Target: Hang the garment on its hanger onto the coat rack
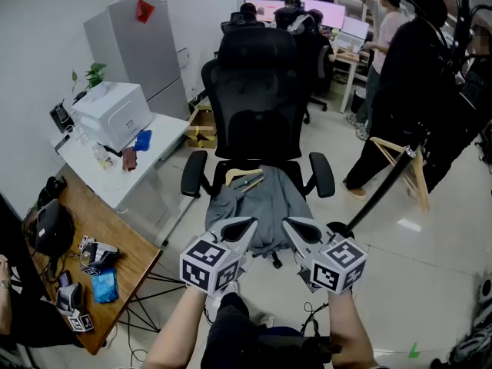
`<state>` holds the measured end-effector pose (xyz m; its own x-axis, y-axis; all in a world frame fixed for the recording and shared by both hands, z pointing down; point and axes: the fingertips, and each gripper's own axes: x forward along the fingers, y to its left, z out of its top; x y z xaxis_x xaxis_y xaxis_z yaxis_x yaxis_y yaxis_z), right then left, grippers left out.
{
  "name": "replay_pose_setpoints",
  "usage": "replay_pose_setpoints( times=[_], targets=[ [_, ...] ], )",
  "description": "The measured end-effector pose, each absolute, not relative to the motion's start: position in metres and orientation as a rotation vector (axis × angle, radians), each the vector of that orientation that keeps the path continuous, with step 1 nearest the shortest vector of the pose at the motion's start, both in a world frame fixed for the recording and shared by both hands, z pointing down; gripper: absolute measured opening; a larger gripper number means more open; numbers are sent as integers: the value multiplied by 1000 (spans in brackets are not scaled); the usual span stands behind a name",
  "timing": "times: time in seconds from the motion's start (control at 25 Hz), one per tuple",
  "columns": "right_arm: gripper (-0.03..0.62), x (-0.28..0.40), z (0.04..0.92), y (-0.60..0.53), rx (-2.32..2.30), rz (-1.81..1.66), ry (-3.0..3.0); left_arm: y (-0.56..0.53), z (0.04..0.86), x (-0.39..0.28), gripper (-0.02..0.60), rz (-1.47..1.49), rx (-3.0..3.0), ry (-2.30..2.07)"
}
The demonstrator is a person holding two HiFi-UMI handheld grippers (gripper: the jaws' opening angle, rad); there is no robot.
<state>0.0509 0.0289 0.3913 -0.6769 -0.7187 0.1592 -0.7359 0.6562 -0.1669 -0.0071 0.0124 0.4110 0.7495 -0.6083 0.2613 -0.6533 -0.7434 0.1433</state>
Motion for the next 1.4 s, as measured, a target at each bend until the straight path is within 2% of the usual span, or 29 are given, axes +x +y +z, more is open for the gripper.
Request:
replay_pose_setpoints(
  times=[0.56,1.0,1.16,1.4],
  targets=[
    [0,45,405,-13,1238,374,-2761,-32,426,-15,0,278,2692,-972],
    [0,46,410,-131,1284,377,-2681,-160,438,-21,0,247,2673,-991],
    [0,40,418,-175,1300,412,-2646,-206,464,-34,0,339,2650,-1049],
    [0,29,424,-228,1348,403,-2616,-261,482,-56,0,307,2601,-1076]
  ],
)
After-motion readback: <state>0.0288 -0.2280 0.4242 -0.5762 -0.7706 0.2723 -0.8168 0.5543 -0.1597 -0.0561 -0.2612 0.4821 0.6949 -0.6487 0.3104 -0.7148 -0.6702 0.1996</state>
